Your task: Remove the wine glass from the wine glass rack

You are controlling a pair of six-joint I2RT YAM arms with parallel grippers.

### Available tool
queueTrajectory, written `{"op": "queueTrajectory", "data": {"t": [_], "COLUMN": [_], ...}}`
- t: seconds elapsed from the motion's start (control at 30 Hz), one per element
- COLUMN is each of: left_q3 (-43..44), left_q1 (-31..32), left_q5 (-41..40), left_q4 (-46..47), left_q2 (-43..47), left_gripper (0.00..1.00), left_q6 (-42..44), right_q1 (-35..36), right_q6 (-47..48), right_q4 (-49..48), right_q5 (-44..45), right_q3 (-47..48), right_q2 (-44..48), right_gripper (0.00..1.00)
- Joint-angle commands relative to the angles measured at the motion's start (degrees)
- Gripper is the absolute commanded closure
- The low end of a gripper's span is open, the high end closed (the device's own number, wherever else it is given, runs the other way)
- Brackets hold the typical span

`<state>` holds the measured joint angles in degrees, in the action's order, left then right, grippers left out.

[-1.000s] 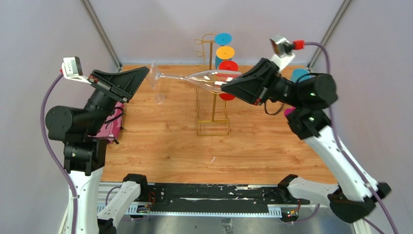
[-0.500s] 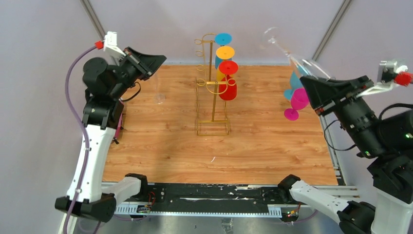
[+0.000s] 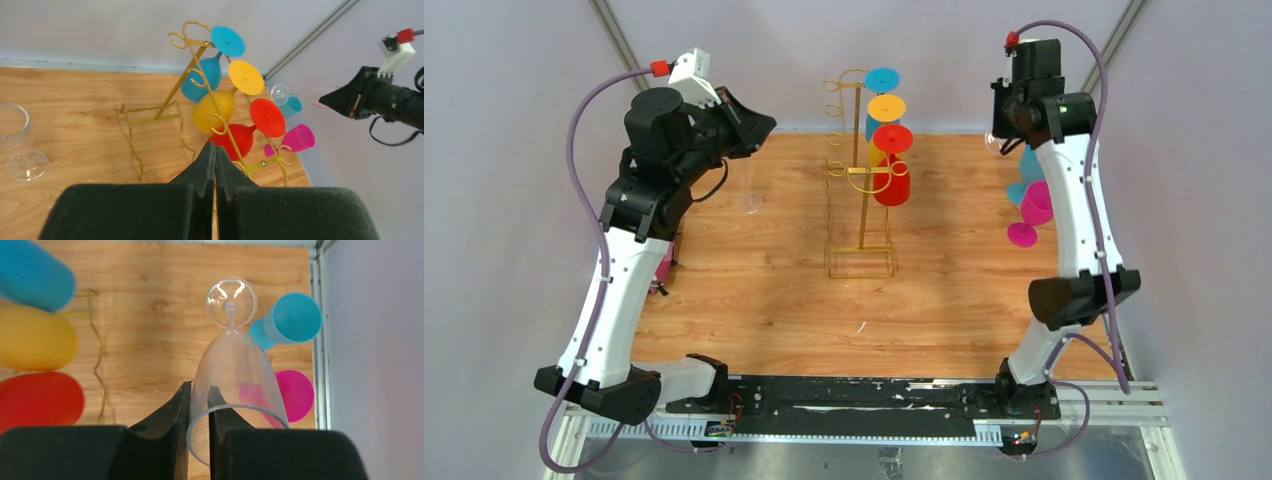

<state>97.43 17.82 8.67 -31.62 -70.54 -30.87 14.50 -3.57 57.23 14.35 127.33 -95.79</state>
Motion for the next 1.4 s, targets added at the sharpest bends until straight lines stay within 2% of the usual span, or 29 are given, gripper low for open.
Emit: {"op": "queueTrajectory", "data": {"t": [0.0, 0.03, 0.23, 0.4, 0.6, 0.8, 1.37], "left_q3": [-0.3, -0.6, -4.3, -6.6, -9.5, -10.1, -12.6], "left_q1": [0.5, 0.5, 0.6, 0.6, 0.6, 0.6, 0.6], "left_q5": [-2.9, -2.8, -2.0, -1.2, -0.1, 0.1, 2.6], "left_q4": [-3.0, -3.0, -0.9, 0.8, 3.5, 4.1, 7.4], "left_q2": [-0.5, -0.7, 0.2, 0.2, 0.3, -0.5, -1.4], "left_gripper": [1.00, 1.00, 1.00, 1.00, 1.00, 1.00, 1.00], "left_q6": [3.7, 3.8, 3.2, 3.0, 2.2, 2.5, 0.0], "right_q1": [-8.8, -9.6, -11.1, -11.2, -11.7, -12.0, -12.6], "right_q6": [0.6, 1.0, 2.1, 2.1, 3.1, 3.3, 8.0], "right_q4": [5.7, 5.8, 3.9, 2.9, 7.2, 8.6, 14.8], "right_q5": [-13.0, -16.3, -21.4, -20.6, -20.3, -19.0, -18.3], "right_q3": [4.7, 4.8, 1.7, 0.6, 7.7, 10.3, 10.1], "right_q2": [-5.0, -7.2, -12.6, -16.7, -25.5, -30.5, -26.4], "right_gripper": [1.00, 1.00, 1.00, 1.00, 1.00, 1.00, 1.00]}}
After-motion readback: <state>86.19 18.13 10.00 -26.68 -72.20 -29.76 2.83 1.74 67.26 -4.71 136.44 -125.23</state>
